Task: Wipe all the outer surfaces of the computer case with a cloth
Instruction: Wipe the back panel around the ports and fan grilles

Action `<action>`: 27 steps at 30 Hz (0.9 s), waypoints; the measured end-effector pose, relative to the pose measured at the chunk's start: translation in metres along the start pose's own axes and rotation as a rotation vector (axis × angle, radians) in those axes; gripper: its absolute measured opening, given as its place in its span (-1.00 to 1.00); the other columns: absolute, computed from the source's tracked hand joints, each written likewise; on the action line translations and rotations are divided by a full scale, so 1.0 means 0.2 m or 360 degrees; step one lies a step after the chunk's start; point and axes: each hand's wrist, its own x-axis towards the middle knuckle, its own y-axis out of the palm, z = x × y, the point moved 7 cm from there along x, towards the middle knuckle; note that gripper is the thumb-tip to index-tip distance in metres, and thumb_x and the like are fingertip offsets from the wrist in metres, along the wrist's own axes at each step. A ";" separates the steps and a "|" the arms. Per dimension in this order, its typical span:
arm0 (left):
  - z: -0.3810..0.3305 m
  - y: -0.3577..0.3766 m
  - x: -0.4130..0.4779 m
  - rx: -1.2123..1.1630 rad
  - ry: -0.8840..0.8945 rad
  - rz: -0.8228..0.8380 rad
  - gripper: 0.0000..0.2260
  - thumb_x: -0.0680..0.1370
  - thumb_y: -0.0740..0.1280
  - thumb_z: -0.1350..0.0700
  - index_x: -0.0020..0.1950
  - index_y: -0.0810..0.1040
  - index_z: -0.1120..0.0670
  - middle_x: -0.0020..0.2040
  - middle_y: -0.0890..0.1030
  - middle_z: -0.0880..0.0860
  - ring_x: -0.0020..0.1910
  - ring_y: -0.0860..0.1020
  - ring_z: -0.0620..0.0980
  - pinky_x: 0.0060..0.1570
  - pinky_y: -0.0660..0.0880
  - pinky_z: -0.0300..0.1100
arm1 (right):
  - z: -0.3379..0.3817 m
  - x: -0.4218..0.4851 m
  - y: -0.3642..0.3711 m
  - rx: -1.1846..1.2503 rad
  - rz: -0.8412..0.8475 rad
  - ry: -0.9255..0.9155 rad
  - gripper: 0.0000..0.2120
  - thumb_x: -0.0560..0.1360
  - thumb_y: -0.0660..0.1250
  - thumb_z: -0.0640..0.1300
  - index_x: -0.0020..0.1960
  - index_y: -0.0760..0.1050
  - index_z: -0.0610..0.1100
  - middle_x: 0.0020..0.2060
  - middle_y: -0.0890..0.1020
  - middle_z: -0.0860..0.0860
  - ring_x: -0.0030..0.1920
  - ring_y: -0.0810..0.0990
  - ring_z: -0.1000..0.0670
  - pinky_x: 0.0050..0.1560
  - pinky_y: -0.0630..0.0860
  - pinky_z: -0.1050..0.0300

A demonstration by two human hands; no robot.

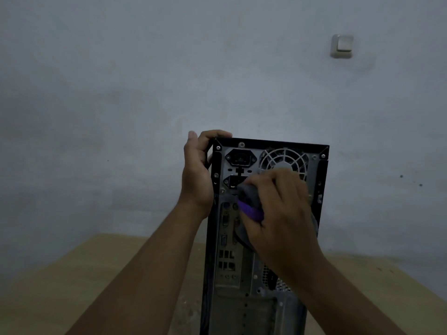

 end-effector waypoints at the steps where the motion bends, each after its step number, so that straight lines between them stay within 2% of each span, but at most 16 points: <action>1: 0.00 0.00 0.00 0.0006 0.0002 0.0000 -0.45 0.71 -0.15 -0.15 0.14 0.52 0.16 0.03 0.61 0.16 -0.01 0.61 0.12 -0.06 0.59 -0.02 | 0.02 0.01 0.00 -0.0073 0.0027 -0.0022 -0.68 0.44 0.33 -0.02 0.11 0.54 -0.19 0.00 0.51 -0.13 0.03 0.48 -0.12 0.07 0.43 -0.02; 5: 0.00 0.00 0.00 0.0009 0.0008 -0.0006 -0.47 0.67 -0.09 -0.20 0.11 0.54 0.12 0.06 0.60 0.18 0.04 0.60 0.16 0.01 0.58 0.04 | 0.07 0.04 0.00 -0.0337 0.0017 0.0065 -0.75 0.39 0.49 -0.13 -0.01 0.55 -0.21 -0.10 0.53 -0.15 -0.08 0.51 -0.17 -0.07 0.43 -0.05; 8: 0.00 -0.01 0.01 0.0005 -0.0007 0.0009 -0.47 0.62 -0.05 -0.24 0.09 0.56 0.10 0.07 0.61 0.18 0.09 0.58 0.20 0.12 0.54 0.16 | 0.10 0.09 0.01 -0.0366 -0.0028 0.0174 -0.78 0.36 0.52 -0.17 -0.13 0.51 -0.21 -0.21 0.51 -0.14 -0.21 0.48 -0.12 -0.20 0.42 0.03; 11: 0.00 -0.01 0.01 0.0018 -0.0013 0.0020 -0.47 0.61 -0.03 -0.25 0.07 0.58 0.08 0.07 0.62 0.18 0.12 0.58 0.23 0.20 0.50 0.24 | 0.13 0.10 0.03 -0.0357 0.0000 0.0187 -0.79 0.34 0.52 -0.24 -0.16 0.50 -0.24 -0.25 0.51 -0.15 -0.30 0.47 -0.09 -0.30 0.43 0.08; 15: 0.00 -0.01 0.01 0.0056 -0.0029 0.0048 -0.47 0.59 -0.03 -0.25 0.08 0.57 0.08 0.07 0.62 0.19 0.11 0.58 0.22 0.21 0.49 0.27 | 0.14 0.09 0.02 -0.0473 0.0100 -0.0141 -0.87 0.36 0.41 -0.28 -0.12 0.52 -0.29 -0.24 0.53 -0.20 -0.29 0.50 -0.13 -0.29 0.48 0.02; 18: -0.02 -0.01 0.01 0.0135 -0.0003 0.0038 -0.48 0.60 -0.05 -0.23 0.07 0.58 0.07 0.08 0.62 0.17 0.11 0.59 0.20 0.20 0.51 0.22 | 0.12 0.13 0.01 -0.0505 0.0213 -0.0319 -0.88 0.34 0.35 -0.23 -0.14 0.52 -0.26 -0.26 0.52 -0.17 -0.31 0.48 -0.11 -0.32 0.38 0.06; 20: -0.01 -0.01 0.01 0.0147 0.0015 0.0016 -0.49 0.60 -0.05 -0.22 0.05 0.58 0.05 0.09 0.62 0.18 0.11 0.58 0.20 0.20 0.51 0.20 | 0.11 0.16 0.02 -0.0487 0.0304 -0.0367 -0.87 0.32 0.39 -0.21 -0.17 0.50 -0.22 -0.28 0.51 -0.14 -0.34 0.45 -0.09 -0.31 0.28 0.11; 24: 0.00 -0.02 0.01 0.0141 0.0039 -0.0031 -0.51 0.60 -0.02 -0.22 0.03 0.60 0.04 0.08 0.61 0.18 0.10 0.57 0.19 0.18 0.50 0.20 | 0.08 0.18 0.02 -0.0391 0.0423 -0.0369 -0.80 0.30 0.47 -0.14 -0.16 0.50 -0.18 -0.27 0.50 -0.10 -0.34 0.44 -0.06 -0.31 0.28 0.14; 27: -0.02 -0.01 0.01 0.0202 0.0081 -0.0041 -0.53 0.58 0.03 -0.24 0.00 0.62 0.00 0.12 0.60 0.23 0.17 0.56 0.27 0.32 0.41 0.33 | 0.08 0.21 0.01 -0.0396 0.0522 -0.0350 -0.80 0.36 0.42 -0.06 -0.13 0.51 -0.16 -0.24 0.51 -0.08 -0.31 0.40 -0.03 -0.28 0.31 0.13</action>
